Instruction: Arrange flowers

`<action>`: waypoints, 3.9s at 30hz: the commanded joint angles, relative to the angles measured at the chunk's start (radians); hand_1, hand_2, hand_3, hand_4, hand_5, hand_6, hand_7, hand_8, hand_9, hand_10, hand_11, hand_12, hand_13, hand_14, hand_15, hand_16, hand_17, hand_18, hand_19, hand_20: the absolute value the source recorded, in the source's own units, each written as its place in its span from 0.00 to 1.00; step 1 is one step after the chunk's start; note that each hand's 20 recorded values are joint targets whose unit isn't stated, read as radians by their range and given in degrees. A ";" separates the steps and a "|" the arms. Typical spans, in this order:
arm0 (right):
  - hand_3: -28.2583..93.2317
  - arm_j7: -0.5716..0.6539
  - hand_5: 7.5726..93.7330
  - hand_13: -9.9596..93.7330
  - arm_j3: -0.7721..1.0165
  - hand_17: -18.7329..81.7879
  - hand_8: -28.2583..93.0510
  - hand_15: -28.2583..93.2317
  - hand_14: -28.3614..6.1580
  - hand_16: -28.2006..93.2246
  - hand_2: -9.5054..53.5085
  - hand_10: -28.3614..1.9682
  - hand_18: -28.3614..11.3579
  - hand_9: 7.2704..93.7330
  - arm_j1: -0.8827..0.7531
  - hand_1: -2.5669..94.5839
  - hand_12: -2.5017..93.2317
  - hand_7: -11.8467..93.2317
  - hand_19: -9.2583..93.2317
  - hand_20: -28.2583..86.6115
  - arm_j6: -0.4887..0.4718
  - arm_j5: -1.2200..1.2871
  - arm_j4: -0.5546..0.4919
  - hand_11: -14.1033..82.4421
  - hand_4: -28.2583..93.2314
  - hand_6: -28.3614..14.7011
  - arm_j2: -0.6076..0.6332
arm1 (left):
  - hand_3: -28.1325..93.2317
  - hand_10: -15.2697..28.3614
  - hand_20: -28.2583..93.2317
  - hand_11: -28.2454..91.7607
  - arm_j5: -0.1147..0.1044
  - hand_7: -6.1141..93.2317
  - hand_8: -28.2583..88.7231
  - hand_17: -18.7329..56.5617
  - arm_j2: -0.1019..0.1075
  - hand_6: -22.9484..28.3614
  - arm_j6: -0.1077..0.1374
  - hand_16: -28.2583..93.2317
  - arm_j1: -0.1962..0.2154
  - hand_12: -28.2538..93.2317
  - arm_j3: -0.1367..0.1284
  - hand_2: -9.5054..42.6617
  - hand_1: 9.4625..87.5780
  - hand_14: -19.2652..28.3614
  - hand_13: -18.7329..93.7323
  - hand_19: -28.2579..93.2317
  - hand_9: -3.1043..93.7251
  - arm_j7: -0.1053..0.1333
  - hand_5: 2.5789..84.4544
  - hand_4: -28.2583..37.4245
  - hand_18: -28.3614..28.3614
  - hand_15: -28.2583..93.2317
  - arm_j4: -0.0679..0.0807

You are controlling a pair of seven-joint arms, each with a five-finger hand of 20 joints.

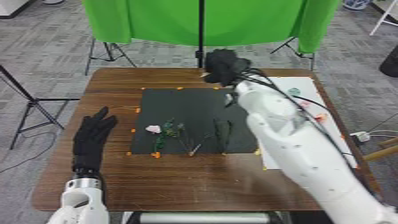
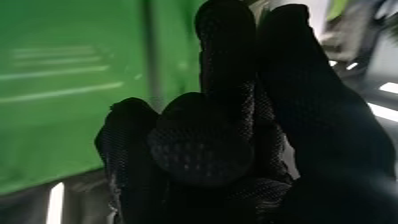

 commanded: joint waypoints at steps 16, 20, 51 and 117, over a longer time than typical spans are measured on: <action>0.65 -0.150 0.84 1.00 0.101 0.84 0.31 0.71 0.81 0.51 0.00 0.64 0.45 0.96 -0.095 0.64 0.35 0.29 1.00 0.76 -0.068 -0.497 0.303 0.36 0.12 0.68 -0.451 | 0.77 0.67 0.39 0.38 0.002 0.16 0.19 0.35 0.014 0.52 -0.015 0.25 -0.035 0.34 0.037 0.29 0.08 0.72 0.49 0.26 0.51 -0.003 0.54 0.00 0.67 0.32 0.037; 0.65 -0.160 0.82 0.99 0.107 0.84 0.31 0.71 0.81 0.52 0.00 0.64 0.45 0.95 -0.096 0.62 0.35 0.29 1.00 0.76 -0.078 -0.536 0.306 0.35 0.12 0.66 -0.449 | 0.77 0.67 0.39 0.38 0.004 0.16 0.19 0.35 0.009 0.51 -0.018 0.25 -0.032 0.34 0.037 0.29 0.08 0.72 0.49 0.26 0.51 -0.005 0.54 0.00 0.67 0.32 0.037; 0.74 -0.030 0.69 0.97 0.016 0.82 0.17 0.71 0.81 0.52 0.00 0.59 0.45 0.85 -0.069 0.50 0.27 0.28 1.00 0.75 -0.078 -0.418 0.175 0.37 0.09 0.66 -0.282 | 0.77 0.66 0.39 0.38 0.002 0.16 0.19 0.35 -0.004 0.51 -0.014 0.25 -0.019 0.35 0.024 0.27 0.09 0.72 0.49 0.26 0.50 -0.008 0.54 0.00 0.68 0.32 0.031; 0.63 0.227 0.86 1.00 0.463 0.86 0.31 0.74 0.81 0.51 0.00 0.68 0.46 1.00 -0.387 0.71 0.42 0.30 1.00 0.77 0.266 0.093 -0.168 0.33 0.12 0.65 0.256 | 0.78 0.66 0.39 0.38 0.009 0.16 0.19 0.35 -0.018 0.52 -0.002 0.25 0.041 0.35 -0.005 0.24 0.13 0.72 0.49 0.26 0.50 -0.017 0.54 0.00 0.68 0.32 0.003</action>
